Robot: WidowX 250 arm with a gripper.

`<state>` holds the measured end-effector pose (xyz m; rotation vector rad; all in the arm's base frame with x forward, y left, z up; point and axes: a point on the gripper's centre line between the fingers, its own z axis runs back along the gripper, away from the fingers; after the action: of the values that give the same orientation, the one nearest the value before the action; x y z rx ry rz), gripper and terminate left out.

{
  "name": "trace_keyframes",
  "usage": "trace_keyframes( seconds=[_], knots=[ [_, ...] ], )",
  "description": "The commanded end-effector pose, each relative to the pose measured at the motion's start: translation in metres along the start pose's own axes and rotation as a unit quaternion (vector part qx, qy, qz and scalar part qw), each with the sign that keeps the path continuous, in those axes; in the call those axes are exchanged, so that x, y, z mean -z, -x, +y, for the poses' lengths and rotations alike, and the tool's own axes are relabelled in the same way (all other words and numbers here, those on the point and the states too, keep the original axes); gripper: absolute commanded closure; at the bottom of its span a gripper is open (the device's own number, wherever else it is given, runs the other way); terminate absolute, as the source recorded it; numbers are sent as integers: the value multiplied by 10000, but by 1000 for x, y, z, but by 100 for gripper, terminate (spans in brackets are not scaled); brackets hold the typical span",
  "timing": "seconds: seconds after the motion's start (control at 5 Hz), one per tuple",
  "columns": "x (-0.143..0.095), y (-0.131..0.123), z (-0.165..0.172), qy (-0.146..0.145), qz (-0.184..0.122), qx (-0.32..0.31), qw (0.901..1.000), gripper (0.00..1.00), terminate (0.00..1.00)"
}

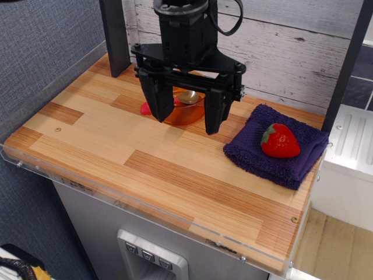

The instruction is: Take the spatula and keep it down on the table

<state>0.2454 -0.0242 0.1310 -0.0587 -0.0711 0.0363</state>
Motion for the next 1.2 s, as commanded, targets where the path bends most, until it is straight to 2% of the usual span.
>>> trace_keyframes(
  seconds=[0.0,0.2,0.4,0.6,0.8,1.0],
  knots=[
    [0,0,0,0,0,0,10000,0,0],
    [9,-13,18,-696,479,597,9946,0,0],
    [12,-23,35,-1082,957,1046,9840,0,0],
    [10,-33,57,-1339,1008,909,9817,0,0],
    [17,-44,73,-1595,1083,993,9762,0,0],
    [28,-48,82,-1642,1113,1000,9750,0,0]
  ],
)
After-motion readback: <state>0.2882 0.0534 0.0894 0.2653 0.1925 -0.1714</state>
